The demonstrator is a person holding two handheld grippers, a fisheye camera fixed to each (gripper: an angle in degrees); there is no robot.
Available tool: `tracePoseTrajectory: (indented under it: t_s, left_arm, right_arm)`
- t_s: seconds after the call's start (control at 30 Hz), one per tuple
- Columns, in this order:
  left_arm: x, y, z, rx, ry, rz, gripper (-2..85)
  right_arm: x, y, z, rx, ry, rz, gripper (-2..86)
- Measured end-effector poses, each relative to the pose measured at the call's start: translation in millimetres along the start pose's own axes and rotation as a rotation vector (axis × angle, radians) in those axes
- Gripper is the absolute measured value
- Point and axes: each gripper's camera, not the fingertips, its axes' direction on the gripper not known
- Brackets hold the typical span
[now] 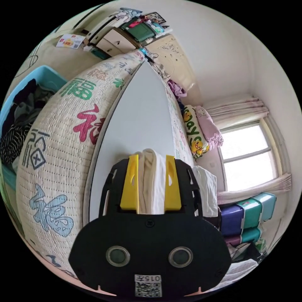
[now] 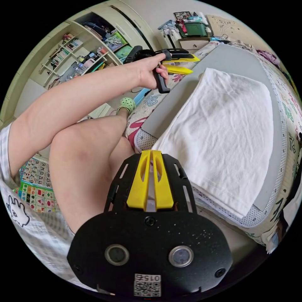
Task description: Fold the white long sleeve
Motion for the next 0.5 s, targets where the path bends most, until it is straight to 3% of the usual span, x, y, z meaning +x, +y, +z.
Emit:
tracePoseTrajectory:
  t_s: [0.23, 0.33, 0.5]
  left_arm:
    - [4.1, -14.0, 64.8, -0.114, -0.059, 0.117, 8.3]
    - [4.2, -17.3, 86.4, -0.217, -0.139, 0.193, 2.2]
    - [11.5, -16.5, 81.3, -0.154, -0.246, 0.317, -0.1]
  right_arm:
    - [-9.9, -13.7, 9.1, -0.027, -0.025, 0.007, -0.3]
    - [-27.3, -18.0, 28.6, -0.104, -0.227, -0.054, -0.5]
    - [-54.0, -12.5, 28.5, -0.028, -0.044, -0.099, -0.3]
